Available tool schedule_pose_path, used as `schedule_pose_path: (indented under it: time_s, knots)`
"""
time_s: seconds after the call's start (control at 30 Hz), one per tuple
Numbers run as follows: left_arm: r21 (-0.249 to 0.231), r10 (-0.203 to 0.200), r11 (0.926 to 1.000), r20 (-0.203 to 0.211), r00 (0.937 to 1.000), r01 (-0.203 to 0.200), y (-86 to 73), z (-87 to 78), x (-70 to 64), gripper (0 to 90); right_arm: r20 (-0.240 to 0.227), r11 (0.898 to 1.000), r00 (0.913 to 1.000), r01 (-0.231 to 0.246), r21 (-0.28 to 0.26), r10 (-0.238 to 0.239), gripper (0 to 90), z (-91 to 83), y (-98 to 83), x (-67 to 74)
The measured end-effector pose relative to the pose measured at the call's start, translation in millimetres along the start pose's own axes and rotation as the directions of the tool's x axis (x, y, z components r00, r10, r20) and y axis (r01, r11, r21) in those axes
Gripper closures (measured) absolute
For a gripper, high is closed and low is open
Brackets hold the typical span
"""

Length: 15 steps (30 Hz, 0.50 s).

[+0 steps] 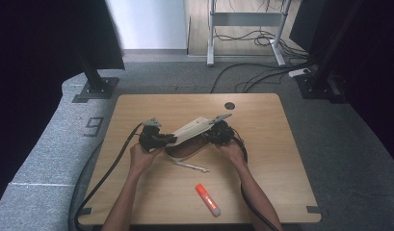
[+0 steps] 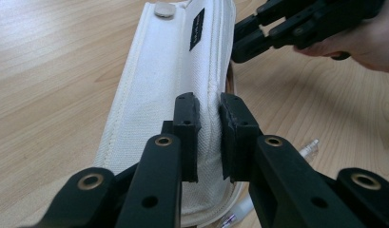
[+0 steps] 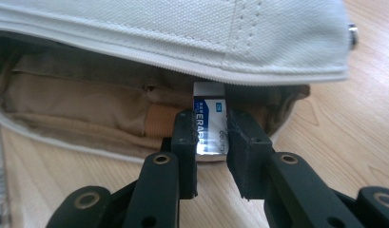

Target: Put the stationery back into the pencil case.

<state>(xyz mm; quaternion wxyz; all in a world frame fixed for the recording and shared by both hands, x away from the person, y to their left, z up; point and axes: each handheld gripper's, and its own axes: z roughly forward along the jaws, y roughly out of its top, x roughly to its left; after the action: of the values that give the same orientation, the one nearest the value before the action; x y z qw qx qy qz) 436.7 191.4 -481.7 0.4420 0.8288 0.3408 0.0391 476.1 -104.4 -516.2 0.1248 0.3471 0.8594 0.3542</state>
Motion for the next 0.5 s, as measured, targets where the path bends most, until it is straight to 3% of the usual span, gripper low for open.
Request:
schedule_pose_path:
  time_s: [0.5]
  knots:
    - [-0.004, 0.0, 1.0, 0.01, 1.0, 0.0, -0.3, 0.9, -0.5, 78.0, 0.011, 0.999, 0.9994, -0.033, 0.004, 0.033, 71.5, 22.9, 5.2, -0.2]
